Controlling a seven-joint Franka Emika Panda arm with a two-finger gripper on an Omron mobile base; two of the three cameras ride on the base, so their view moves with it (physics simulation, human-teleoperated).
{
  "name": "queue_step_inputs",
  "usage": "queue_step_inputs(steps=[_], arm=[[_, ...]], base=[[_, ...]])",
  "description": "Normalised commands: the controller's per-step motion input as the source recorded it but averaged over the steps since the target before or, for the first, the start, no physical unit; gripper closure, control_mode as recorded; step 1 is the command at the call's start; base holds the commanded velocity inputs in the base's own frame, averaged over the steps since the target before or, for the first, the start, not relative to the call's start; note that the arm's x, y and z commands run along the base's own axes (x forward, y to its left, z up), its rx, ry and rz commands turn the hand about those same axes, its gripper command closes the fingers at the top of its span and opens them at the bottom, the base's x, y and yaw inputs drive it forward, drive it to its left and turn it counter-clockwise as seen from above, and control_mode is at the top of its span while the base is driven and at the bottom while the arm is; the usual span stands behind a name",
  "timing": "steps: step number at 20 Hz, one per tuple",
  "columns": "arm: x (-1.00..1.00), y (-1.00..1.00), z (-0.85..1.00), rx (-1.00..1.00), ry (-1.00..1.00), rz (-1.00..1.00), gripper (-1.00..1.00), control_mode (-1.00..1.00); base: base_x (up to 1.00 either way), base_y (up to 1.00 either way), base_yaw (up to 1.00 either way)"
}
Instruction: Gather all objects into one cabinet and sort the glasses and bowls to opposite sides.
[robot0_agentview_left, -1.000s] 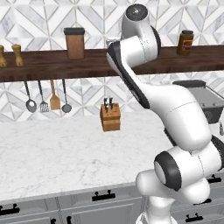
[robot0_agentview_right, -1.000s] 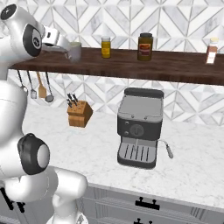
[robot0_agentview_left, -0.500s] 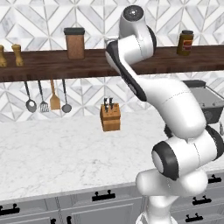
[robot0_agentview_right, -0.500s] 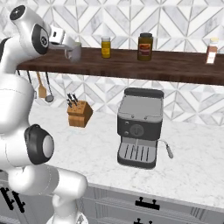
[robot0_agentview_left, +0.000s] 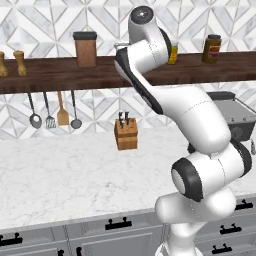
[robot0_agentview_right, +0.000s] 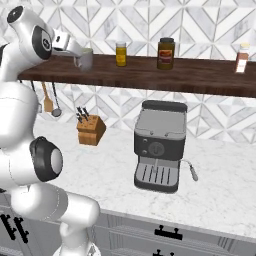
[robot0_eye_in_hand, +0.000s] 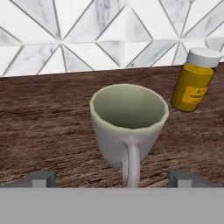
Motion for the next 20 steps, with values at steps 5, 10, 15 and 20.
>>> queue_step_inputs(steps=[5,10,15,20], arm=[[-0.18,0.01,0.0,0.01,0.0,-0.1,-1.0,-1.0],[-0.06,-0.02,0.0,0.01,0.0,-0.08,-1.0,-1.0],[0.0,-0.15,-0.05,0.01,0.0,-0.03,-1.0,-1.0],[-0.05,-0.25,-0.08,0.01,0.0,0.0,-1.0,-1.0]], base=[[0.0,0.0,0.0],[0.0,0.0,0.0],[0.0,0.0,0.0],[0.0,0.0,0.0]])
